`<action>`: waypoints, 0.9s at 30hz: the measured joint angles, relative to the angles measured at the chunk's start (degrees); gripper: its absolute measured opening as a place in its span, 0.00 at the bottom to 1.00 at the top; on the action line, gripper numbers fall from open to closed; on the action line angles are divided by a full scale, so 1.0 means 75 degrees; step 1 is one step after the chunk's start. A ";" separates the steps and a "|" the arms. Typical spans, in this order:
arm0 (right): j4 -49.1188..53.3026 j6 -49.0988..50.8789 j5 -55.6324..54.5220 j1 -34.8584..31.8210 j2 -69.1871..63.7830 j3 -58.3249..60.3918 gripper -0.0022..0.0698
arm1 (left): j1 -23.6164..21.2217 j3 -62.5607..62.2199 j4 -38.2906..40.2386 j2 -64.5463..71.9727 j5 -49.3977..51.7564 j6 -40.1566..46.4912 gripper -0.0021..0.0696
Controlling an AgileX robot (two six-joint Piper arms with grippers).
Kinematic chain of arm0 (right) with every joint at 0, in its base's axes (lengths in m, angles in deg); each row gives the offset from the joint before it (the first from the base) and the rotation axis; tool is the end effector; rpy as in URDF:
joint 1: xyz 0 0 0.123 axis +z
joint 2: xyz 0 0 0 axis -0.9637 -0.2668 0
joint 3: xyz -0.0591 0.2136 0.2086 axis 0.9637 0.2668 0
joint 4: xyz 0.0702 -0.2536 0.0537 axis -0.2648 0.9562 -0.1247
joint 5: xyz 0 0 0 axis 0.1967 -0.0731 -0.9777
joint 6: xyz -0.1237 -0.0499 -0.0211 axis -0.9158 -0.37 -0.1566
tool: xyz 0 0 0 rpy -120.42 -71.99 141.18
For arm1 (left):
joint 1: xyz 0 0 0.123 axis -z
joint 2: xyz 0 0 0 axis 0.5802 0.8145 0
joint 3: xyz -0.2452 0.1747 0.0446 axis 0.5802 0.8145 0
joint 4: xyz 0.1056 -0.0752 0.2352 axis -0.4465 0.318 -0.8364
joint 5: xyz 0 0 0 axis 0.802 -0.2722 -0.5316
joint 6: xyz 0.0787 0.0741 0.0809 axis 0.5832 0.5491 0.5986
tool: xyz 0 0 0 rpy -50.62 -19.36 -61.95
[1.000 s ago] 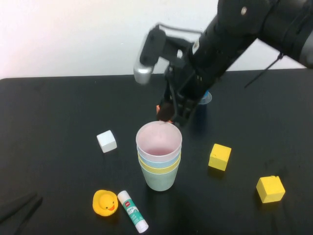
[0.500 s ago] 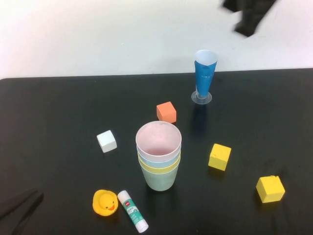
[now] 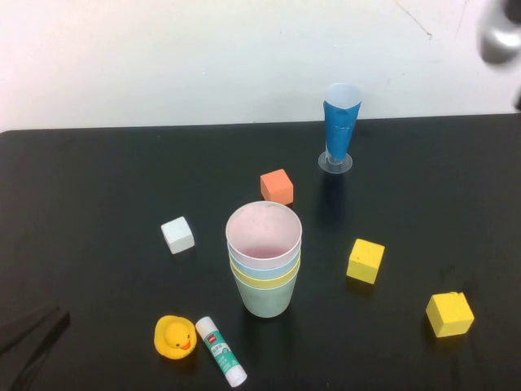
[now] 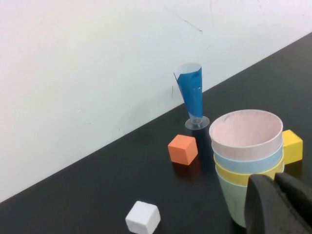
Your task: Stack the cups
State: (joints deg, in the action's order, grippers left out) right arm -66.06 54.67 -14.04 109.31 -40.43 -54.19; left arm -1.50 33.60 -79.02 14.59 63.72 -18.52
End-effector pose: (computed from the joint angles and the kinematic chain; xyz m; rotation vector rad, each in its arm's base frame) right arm 0.2602 0.1428 0.4407 -1.2510 2.0668 -0.2648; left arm 0.0974 -0.0641 0.2996 0.5727 1.4932 -0.3386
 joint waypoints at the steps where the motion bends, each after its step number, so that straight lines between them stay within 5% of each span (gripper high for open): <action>1: -0.0142 0.0035 -0.0147 0.0000 0.0303 0.0455 0.03 | 0.0000 0.0000 0.0032 0.0000 -0.0013 0.0000 0.03; 9: -0.1274 0.0036 -0.2459 0.0000 0.2641 0.4653 0.03 | 0.0000 0.0000 0.0302 0.0000 -0.0030 -0.0044 0.03; 15: -0.3142 -0.1279 -0.4775 0.0000 0.4502 0.7585 0.03 | 0.0000 0.0000 0.0314 0.0000 -0.0030 -0.0081 0.03; 27: -0.3727 -0.1579 -0.5284 0.0000 0.6120 0.9793 0.03 | 0.0000 0.0000 0.0319 0.0000 -0.0030 -0.0081 0.03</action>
State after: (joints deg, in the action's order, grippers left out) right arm -94.02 42.83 -53.67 109.31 5.47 19.26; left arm -1.50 33.60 -76.63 14.59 63.50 -19.12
